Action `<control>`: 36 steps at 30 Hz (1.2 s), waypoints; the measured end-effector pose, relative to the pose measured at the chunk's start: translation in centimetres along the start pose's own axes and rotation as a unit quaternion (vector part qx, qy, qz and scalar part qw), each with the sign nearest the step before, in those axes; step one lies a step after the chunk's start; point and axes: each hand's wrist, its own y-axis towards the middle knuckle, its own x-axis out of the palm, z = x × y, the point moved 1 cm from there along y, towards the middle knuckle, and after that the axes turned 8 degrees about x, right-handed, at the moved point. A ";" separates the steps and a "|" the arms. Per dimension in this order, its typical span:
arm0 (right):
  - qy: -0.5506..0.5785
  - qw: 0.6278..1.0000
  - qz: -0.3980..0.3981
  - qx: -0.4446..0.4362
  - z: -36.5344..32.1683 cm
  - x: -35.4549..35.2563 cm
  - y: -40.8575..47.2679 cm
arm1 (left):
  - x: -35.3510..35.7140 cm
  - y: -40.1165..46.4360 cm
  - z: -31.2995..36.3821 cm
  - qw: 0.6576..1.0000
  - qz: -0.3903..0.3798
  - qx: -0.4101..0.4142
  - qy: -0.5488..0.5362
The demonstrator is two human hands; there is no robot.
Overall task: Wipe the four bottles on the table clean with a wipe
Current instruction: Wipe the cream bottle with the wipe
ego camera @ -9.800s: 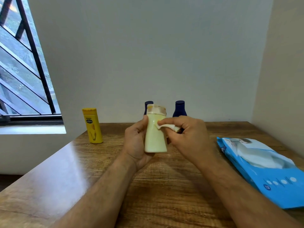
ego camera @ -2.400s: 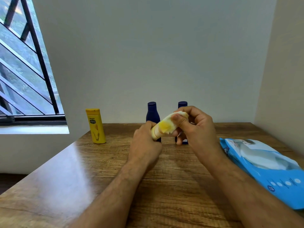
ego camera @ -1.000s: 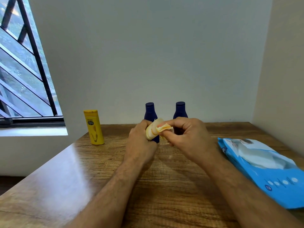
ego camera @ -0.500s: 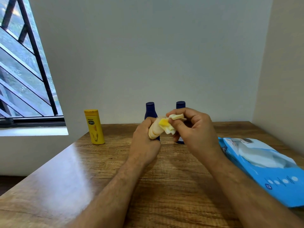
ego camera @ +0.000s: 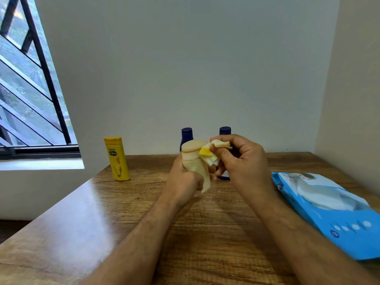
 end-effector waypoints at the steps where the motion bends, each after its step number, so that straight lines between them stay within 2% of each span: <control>1: -0.009 1.000 0.008 -0.009 0.0 -0.1 0.0 | 0.1 -0.1 0.0 1.000 -0.016 -0.010 -0.008; 4: -0.064 0.997 0.018 -0.046 0.4 -0.2 0.1 | 0.3 -0.2 -0.1 0.997 -0.063 -0.023 -0.029; 11: -0.123 0.990 -0.045 -0.052 0.8 0.2 0.0 | 0.0 -0.1 -0.6 0.997 -0.070 0.007 -0.037; 15: -0.128 0.991 -0.032 -0.037 1.3 0.2 0.2 | -0.1 0.1 -1.0 0.985 -0.090 -0.021 -0.146; 19: -0.131 0.991 0.000 -0.021 1.6 0.1 0.4 | 0.2 0.2 -0.7 0.951 -0.092 -0.061 -0.288; 23: -0.157 0.987 0.019 0.002 2.0 -0.2 0.8 | 0.3 0.3 -0.5 0.938 -0.072 -0.058 -0.333; 25: -0.185 0.983 0.004 0.012 2.4 -0.1 0.8 | 0.2 0.6 -0.6 0.953 -0.031 -0.009 -0.301; 28: -0.212 0.977 -0.015 0.010 2.8 0.3 0.7 | -0.2 0.8 -1.0 0.984 0.010 0.073 -0.164; 31: -0.225 0.974 -0.030 0.012 3.1 0.7 0.6 | -0.4 0.5 -1.3 0.990 -0.008 0.092 -0.103; 36: -0.224 0.974 -0.034 0.021 3.4 0.7 0.7 | -0.2 0.5 -1.3 0.992 -0.002 0.085 -0.095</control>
